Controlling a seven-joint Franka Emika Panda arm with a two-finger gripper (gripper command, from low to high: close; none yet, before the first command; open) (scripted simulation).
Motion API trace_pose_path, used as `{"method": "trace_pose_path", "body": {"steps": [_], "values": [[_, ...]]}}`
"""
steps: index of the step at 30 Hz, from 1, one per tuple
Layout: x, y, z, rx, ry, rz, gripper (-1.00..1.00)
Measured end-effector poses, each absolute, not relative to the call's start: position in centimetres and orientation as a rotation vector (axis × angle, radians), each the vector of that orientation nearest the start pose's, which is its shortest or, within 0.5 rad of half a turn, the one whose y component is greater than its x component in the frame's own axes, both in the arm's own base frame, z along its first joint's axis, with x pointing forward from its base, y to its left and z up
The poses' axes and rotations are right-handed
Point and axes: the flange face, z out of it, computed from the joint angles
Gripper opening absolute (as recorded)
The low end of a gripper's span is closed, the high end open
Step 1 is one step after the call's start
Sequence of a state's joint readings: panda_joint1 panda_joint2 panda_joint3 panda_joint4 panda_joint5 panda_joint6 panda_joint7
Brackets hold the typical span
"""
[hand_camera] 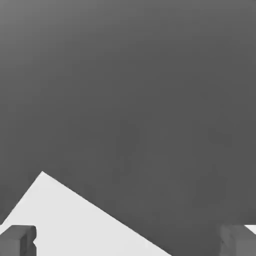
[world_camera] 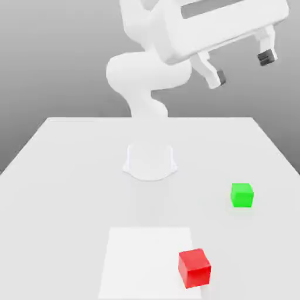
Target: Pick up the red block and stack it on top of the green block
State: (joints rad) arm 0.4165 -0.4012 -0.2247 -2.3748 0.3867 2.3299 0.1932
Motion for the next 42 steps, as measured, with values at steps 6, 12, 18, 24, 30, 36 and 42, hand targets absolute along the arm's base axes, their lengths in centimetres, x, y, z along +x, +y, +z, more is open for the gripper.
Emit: {"method": "trace_pose_path", "body": {"steps": [6, 12, 18, 24, 30, 36, 42], "values": [[45.7, 10.4, 43.4, -2.687, 0.075, -0.193, 0.00], [45.5, 11.9, 33.4, -2.743, -0.277, -0.038, 0.00], [44.6, 12.9, 21.7, -2.773, -0.914, 0.090, 0.00], [44.5, 10.9, 19.8, -2.730, -1.514, 0.022, 0.00], [45.0, 9.1, 15.5, -2.736, -1.547, -0.002, 0.00], [44.9, 9.0, 14.7, -2.735, -1.546, 0.003, -1.00], [45.0, 9.1, 19.0, -2.735, -1.547, 0.001, -1.00]]}}
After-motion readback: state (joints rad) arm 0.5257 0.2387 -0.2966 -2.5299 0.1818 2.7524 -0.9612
